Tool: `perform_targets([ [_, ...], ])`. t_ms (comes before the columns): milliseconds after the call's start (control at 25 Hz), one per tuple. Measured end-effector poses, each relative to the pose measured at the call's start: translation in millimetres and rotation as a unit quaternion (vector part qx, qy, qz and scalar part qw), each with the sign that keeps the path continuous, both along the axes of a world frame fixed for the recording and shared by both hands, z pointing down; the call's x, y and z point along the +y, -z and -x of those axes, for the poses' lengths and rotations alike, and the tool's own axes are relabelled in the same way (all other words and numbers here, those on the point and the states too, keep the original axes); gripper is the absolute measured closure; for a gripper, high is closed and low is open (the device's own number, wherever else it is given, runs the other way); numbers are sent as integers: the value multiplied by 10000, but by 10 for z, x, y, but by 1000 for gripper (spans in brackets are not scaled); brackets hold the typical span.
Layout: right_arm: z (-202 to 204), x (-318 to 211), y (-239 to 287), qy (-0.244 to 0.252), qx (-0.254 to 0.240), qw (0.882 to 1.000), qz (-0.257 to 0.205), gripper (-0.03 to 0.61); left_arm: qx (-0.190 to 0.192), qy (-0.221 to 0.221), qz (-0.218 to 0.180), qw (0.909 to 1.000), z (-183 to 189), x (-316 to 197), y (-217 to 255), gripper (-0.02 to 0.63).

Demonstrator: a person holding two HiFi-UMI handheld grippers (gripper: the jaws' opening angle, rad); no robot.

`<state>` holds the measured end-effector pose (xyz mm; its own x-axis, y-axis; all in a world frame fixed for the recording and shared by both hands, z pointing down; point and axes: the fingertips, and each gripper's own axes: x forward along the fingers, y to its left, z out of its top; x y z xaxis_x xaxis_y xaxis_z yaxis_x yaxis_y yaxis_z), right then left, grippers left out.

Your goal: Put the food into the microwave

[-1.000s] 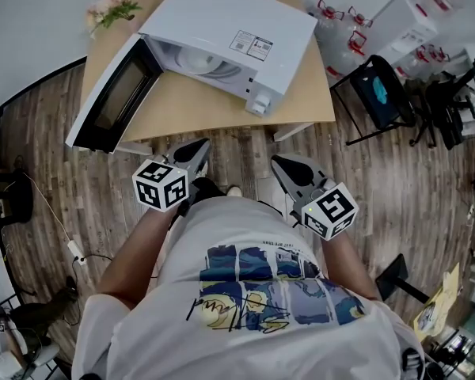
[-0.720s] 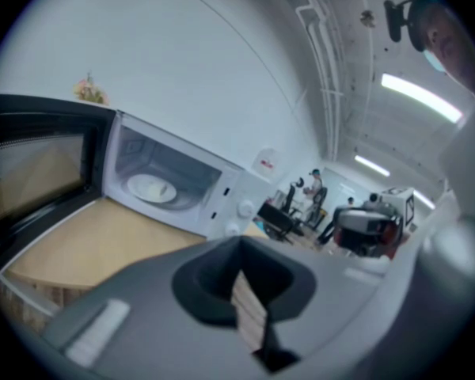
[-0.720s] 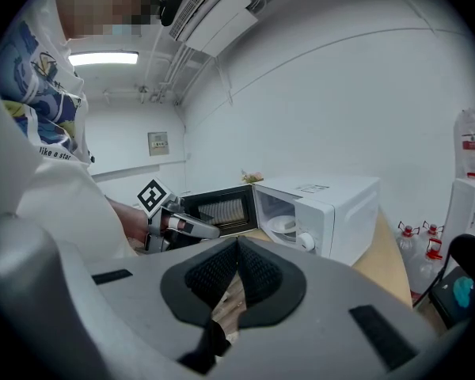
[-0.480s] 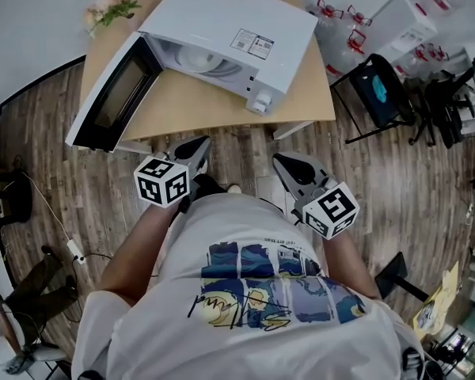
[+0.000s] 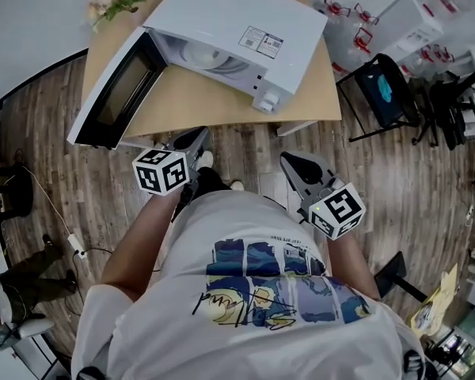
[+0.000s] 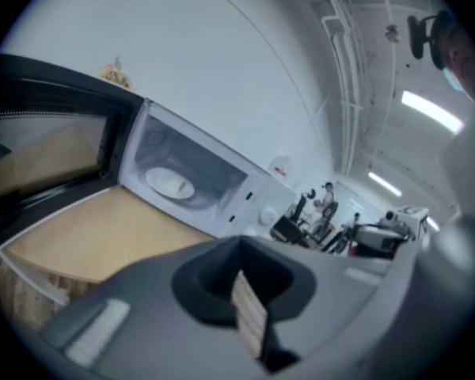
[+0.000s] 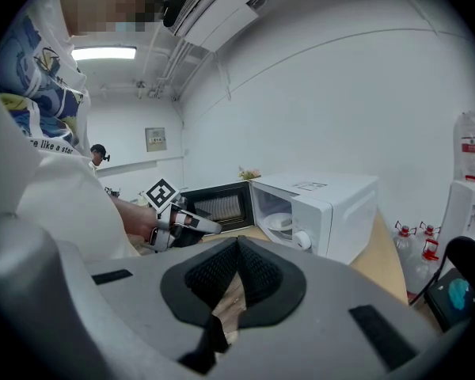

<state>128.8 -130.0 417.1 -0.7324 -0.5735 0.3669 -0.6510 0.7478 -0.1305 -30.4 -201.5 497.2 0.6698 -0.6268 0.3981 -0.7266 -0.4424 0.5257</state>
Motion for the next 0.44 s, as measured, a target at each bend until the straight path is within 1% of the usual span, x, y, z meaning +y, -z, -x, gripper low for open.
perform_targets([
  [120, 14, -66, -38, 6, 78, 10000, 59, 572, 14, 136, 50, 9999, 79, -127, -47, 604],
  [200, 43, -138, -63, 29, 166, 9998, 97, 572, 95, 213, 93, 9997, 136, -241, -72, 604],
  [440, 121, -377, -110, -78, 302, 9994, 181, 572, 696, 611, 292, 9953, 369, -670, -202, 604],
])
